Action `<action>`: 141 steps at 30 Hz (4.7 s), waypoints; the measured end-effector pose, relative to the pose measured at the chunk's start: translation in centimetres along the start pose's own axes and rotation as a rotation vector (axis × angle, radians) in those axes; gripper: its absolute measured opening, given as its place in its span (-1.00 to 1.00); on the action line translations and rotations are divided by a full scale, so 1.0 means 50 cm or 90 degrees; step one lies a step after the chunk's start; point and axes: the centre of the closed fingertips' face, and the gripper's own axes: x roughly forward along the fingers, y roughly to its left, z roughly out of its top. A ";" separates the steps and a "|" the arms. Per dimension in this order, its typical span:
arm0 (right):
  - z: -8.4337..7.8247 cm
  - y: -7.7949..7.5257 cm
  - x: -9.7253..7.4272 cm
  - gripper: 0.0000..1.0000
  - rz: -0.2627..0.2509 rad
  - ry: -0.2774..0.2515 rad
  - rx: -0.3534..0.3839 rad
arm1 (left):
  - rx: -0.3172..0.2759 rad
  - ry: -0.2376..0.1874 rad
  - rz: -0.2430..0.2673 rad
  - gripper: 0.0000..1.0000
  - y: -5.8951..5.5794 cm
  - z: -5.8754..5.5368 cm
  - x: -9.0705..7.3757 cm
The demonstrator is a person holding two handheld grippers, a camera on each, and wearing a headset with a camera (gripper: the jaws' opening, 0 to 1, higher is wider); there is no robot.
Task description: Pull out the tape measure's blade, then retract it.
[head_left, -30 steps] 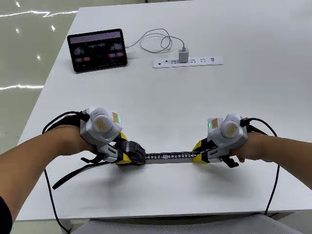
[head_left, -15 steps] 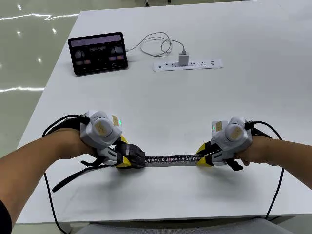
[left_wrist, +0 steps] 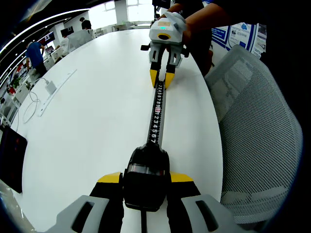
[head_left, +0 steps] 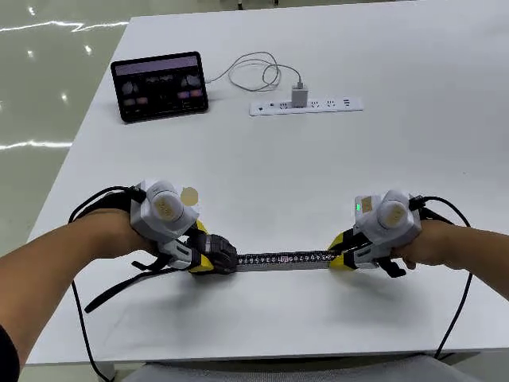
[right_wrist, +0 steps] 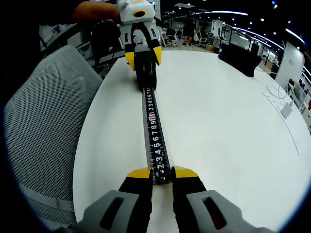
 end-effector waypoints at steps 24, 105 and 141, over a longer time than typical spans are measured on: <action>-0.024 -0.004 -0.024 -0.80 -0.006 0.005 0.010 | 0.001 -0.001 0.000 -0.41 -0.002 0.002 -0.001; -0.064 -0.005 -0.071 -0.80 -0.018 0.018 0.037 | 0.001 -0.008 0.000 -0.41 -0.001 0.003 -0.002; -0.073 -0.004 -0.078 -0.79 -0.011 0.027 0.048 | 0.004 -0.012 0.001 -0.41 -0.002 0.004 -0.003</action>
